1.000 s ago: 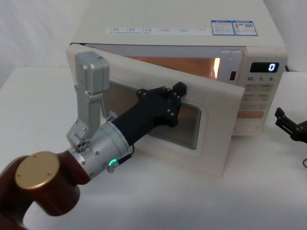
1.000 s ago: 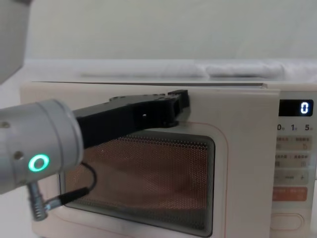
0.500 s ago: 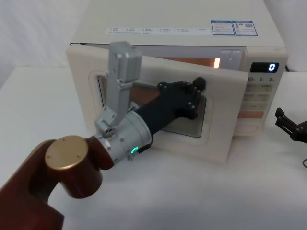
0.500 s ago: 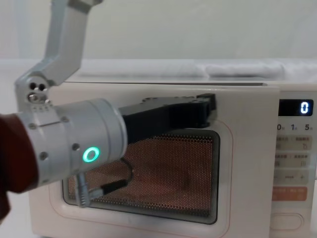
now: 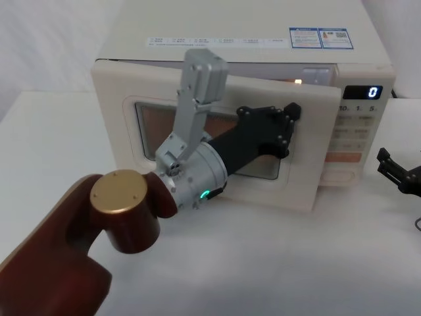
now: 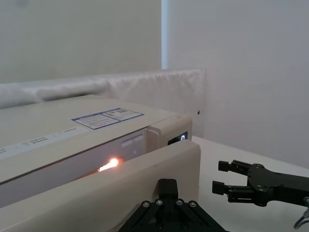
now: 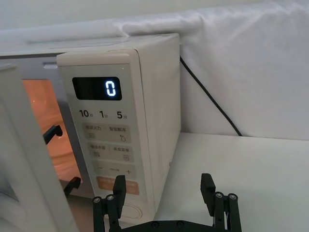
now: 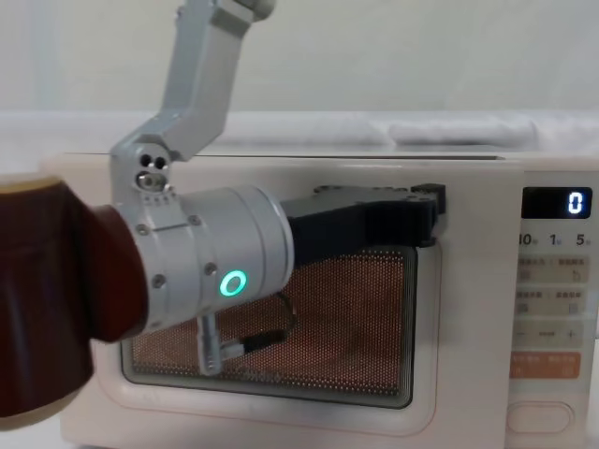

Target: Press the button to open the microwave door with one hand; close the microwave door with the other hand.

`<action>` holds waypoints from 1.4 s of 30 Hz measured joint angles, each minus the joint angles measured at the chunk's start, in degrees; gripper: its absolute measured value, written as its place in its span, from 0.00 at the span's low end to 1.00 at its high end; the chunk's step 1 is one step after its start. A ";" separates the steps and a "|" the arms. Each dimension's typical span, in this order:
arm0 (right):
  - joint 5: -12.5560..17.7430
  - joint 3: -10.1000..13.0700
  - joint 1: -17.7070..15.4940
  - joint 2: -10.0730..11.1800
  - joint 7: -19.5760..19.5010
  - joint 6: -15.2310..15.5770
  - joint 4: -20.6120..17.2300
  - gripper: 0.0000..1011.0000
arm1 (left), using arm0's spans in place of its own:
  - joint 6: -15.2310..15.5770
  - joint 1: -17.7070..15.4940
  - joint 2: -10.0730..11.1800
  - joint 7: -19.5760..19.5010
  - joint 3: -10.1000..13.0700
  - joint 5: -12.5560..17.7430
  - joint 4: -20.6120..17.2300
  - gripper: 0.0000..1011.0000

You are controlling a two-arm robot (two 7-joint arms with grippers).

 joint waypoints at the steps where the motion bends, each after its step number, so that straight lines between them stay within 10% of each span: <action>1: 0.00 0.00 0.00 0.00 0.00 0.00 0.00 0.99 | 0.05 -0.55 -0.31 -0.09 0.25 0.40 0.69 0.00; 42: 0.00 0.00 0.00 0.00 0.00 0.00 0.00 0.99 | -3.26 -4.34 -6.69 1.68 0.30 10.90 8.51 0.00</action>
